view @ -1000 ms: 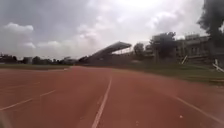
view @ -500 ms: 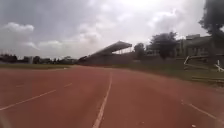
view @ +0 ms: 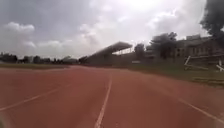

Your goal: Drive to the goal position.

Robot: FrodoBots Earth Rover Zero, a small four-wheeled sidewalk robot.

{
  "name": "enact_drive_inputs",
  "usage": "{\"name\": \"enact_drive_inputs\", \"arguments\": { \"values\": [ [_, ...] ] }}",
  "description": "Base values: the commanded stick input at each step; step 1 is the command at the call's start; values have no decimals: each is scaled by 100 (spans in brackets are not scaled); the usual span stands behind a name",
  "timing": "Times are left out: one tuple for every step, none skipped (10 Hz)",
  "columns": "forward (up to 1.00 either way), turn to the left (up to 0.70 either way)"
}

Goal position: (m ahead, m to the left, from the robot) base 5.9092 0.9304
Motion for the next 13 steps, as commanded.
{"name": "enact_drive_inputs", "arguments": {
  "values": [
    [45,0],
    [45,0],
    [45,0],
    [45,0],
    [45,0],
    [45,0],
    [45,0],
    [45,0],
    [45,0],
    [45,0],
    [45,0],
    [45,0],
    [45,0]
  ]
}}
